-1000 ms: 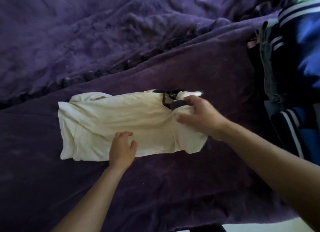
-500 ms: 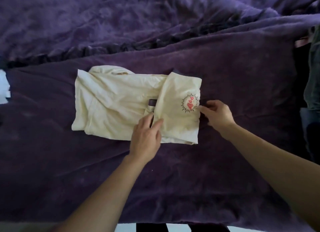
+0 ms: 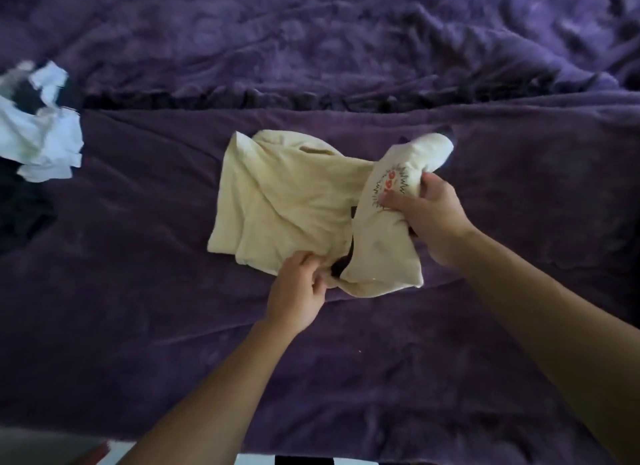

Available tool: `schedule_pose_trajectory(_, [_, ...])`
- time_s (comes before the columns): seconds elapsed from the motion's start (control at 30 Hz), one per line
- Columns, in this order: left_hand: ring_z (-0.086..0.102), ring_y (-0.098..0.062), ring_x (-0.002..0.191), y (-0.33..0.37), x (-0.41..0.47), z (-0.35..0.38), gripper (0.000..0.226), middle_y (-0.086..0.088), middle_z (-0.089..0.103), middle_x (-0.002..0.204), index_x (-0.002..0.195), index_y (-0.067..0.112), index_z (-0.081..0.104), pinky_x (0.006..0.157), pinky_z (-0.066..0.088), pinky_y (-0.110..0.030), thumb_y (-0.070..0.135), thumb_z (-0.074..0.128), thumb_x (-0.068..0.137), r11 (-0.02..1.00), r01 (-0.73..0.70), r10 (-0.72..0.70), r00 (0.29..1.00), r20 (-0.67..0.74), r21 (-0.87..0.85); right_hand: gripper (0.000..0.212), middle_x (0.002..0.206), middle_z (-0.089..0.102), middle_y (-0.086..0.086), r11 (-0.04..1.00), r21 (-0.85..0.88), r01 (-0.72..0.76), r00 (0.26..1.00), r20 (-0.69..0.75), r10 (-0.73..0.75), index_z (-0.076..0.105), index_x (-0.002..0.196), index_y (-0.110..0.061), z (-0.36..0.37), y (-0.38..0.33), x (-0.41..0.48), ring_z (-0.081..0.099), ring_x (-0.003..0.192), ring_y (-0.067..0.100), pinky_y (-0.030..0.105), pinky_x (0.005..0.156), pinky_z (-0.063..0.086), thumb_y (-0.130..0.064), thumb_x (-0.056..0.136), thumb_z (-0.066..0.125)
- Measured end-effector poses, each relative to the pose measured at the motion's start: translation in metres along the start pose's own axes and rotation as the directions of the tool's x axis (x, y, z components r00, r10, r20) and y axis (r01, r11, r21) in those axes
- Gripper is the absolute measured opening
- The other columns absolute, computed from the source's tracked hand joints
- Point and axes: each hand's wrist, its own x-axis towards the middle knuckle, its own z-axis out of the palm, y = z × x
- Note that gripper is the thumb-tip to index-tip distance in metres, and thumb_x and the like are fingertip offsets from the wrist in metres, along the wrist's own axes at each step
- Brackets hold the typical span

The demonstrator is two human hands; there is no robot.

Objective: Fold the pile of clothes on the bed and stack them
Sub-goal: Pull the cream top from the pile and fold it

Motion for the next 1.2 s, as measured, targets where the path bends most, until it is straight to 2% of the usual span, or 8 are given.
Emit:
schedule_pose_trajectory(0.2, [0.061, -0.027, 0.100, -0.075, -0.038, -0.081, 0.025, -0.008, 0.062, 0.108, 0.110, 0.009, 0.067, 0.084, 0.050, -0.042, 0.005, 0.061, 0.086, 0.981, 0.185, -0.192, 0.969, -0.158, -0.062, 0.049, 0.095, 0.062, 0.007, 0.971, -0.240, 0.008, 1.000, 0.014, -0.004, 0.041, 0.111, -0.022, 0.154, -0.039, 0.030, 0.065, 0.061, 0.018, 0.027, 0.044, 0.052, -0.021, 0.077, 0.076])
schedule_pose_trajectory(0.4, [0.060, -0.028, 0.100, -0.138, -0.043, -0.115, 0.025, -0.011, 0.061, 0.107, 0.112, 0.007, 0.066, 0.088, 0.045, -0.037, 0.005, 0.060, 0.088, 0.939, 0.330, -0.343, 0.915, -0.212, -0.093, 0.053, 0.097, 0.066, 0.006, 0.915, -0.404, -0.001, 0.982, 0.171, 0.077, 0.044, 0.129, -0.020, 0.239, -0.008, 0.038, 0.069, 0.081, 0.024, 0.041, 0.069, 0.060, -0.025, 0.083, 0.071])
schedule_pose_trajectory(0.5, [0.057, -0.029, 0.103, -0.137, -0.025, -0.120, 0.024, -0.011, 0.058, 0.111, 0.112, 0.007, 0.065, 0.090, 0.046, -0.040, 0.008, 0.058, 0.089, 0.951, 0.291, -0.310, 0.909, -0.277, -0.108, 0.037, 0.112, 0.064, -0.001, 0.725, -0.671, 0.158, 0.985, 0.055, -0.163, 0.053, 0.123, -0.024, 0.199, 0.023, 0.025, 0.062, 0.103, 0.021, 0.038, 0.082, 0.052, -0.029, 0.087, 0.061])
schedule_pose_trajectory(0.67, [0.050, -0.038, 0.109, -0.106, 0.033, -0.110, 0.027, -0.019, 0.051, 0.127, 0.114, 0.009, 0.063, 0.088, 0.044, -0.047, 0.013, 0.057, 0.088, 0.995, 0.066, -0.041, 0.950, -0.311, 0.071, 0.058, 0.154, 0.027, 0.005, 0.345, -0.925, 0.157, 0.932, 0.023, -0.361, 0.036, 0.143, -0.029, 0.132, 0.052, 0.028, 0.028, 0.137, 0.030, 0.050, 0.097, 0.041, -0.037, 0.090, 0.057])
schedule_pose_trajectory(0.77, [0.038, -0.038, 0.127, -0.099, 0.082, -0.097, 0.042, -0.021, 0.035, 0.146, 0.137, 0.025, 0.046, 0.096, 0.036, -0.049, 0.034, 0.047, 0.095, 0.979, 0.124, -0.083, 0.968, -0.236, 0.164, 0.066, 0.161, 0.008, 0.008, 0.472, -0.882, 0.010, 0.958, -0.127, -0.257, 0.018, 0.147, -0.040, 0.125, 0.059, 0.050, 0.019, 0.143, 0.033, 0.054, 0.103, 0.034, -0.052, 0.091, 0.050])
schedule_pose_trajectory(0.9, [0.043, -0.038, 0.114, -0.109, 0.123, -0.080, 0.058, -0.021, 0.046, 0.129, 0.149, 0.037, 0.017, 0.093, 0.035, -0.051, 0.052, 0.034, 0.096, 0.934, 0.135, -0.078, 0.981, -0.179, 0.332, 0.075, 0.154, 0.024, 0.005, 0.698, -0.709, -0.102, 0.947, -0.285, -0.151, 0.008, 0.144, -0.050, 0.148, 0.080, 0.063, 0.047, 0.124, 0.037, 0.044, 0.090, 0.039, -0.064, 0.083, 0.050])
schedule_pose_trajectory(1.03, [0.051, -0.037, 0.105, -0.106, 0.126, -0.082, 0.055, -0.017, 0.053, 0.118, 0.147, 0.035, 0.032, 0.089, 0.041, -0.047, 0.039, 0.049, 0.094, 0.979, 0.009, 0.016, 0.992, -0.123, 0.203, 0.068, 0.131, 0.042, 0.004, 0.829, -0.558, -0.047, 0.945, -0.294, -0.145, 0.014, 0.144, -0.052, 0.168, 0.094, 0.057, 0.056, 0.104, 0.038, 0.040, 0.086, 0.038, -0.057, 0.088, 0.052])
schedule_pose_trajectory(1.2, [0.058, -0.036, 0.106, -0.073, 0.100, -0.097, 0.048, -0.016, 0.058, 0.120, 0.136, 0.018, 0.052, 0.091, 0.046, -0.044, 0.019, 0.060, 0.089, 1.000, -0.016, 0.016, 0.998, -0.056, 0.015, 0.057, 0.120, 0.049, -0.004, 0.799, -0.599, 0.051, 0.953, -0.211, -0.219, 0.025, 0.141, -0.051, 0.135, 0.085, 0.025, 0.057, 0.103, 0.029, 0.035, 0.080, 0.039, -0.054, 0.091, 0.052])
